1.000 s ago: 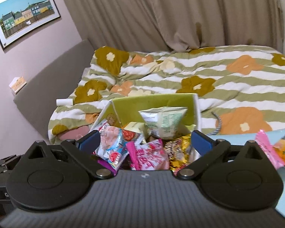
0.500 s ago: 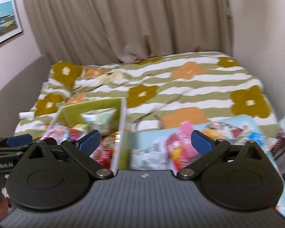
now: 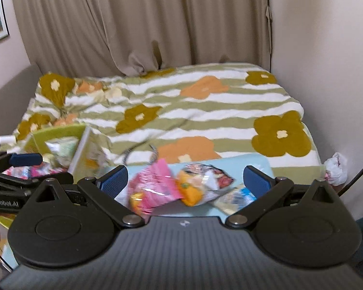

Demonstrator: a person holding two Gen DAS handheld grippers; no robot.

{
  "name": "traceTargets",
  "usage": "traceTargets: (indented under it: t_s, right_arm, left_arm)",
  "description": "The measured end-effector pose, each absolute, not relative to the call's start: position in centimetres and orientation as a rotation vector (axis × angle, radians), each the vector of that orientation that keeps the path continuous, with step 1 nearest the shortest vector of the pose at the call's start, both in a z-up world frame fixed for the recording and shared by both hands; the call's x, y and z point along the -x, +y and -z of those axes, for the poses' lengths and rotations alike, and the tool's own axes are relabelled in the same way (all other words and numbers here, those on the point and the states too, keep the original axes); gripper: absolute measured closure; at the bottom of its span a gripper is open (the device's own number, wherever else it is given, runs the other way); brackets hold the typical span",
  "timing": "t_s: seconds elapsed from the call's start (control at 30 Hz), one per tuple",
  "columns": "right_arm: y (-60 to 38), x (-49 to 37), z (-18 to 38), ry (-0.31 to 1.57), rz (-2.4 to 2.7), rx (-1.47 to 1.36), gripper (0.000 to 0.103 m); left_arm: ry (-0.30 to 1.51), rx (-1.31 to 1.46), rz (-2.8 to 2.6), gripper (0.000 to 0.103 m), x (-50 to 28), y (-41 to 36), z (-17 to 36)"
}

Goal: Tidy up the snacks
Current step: 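Move both tools back over the remaining snacks on the tray, then grasp the pink marshmallow bag with the left tool while the right tool grasps a printed chip bag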

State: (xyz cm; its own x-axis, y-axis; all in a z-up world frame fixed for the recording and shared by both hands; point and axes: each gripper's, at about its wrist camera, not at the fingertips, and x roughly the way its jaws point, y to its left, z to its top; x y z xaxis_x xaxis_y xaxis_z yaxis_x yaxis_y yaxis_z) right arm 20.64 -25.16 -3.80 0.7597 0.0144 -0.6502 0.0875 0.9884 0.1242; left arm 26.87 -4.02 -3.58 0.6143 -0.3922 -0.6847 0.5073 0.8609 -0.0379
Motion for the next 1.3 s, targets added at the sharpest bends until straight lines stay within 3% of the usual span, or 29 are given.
traceTargets:
  t_s: [0.5,0.8,0.97,1.03,1.3]
  right_arm:
    - [-30.8,-30.9,11.0,0.925,-0.158,-0.176,0.000]
    - [-30.3,-35.4,15.2,1.056,-0.259,-0.165,0.000]
    - [-30.3,-36.6,16.7,1.093,-0.278,-0.159,0.000]
    - [-30.2,-37.0,17.2,1.106,-0.285,-0.152,0.000]
    - [-30.2,-38.3,18.5,1.128,-0.311,-0.117,0.000]
  left_arm:
    - [0.863,-0.593,0.635,0.001,-33.3,-12.3,13.7]
    - [0.970,-0.572,0.683,0.001,-35.8,-13.5,16.7]
    - [1.013,-0.545,0.686,0.011,-36.5,-13.8,17.7]
    - [1.022,-0.545,0.679,0.021,-36.8,-13.9,18.1]
    - [1.021,-0.559,0.658,0.026,-36.4,-14.2,18.2]
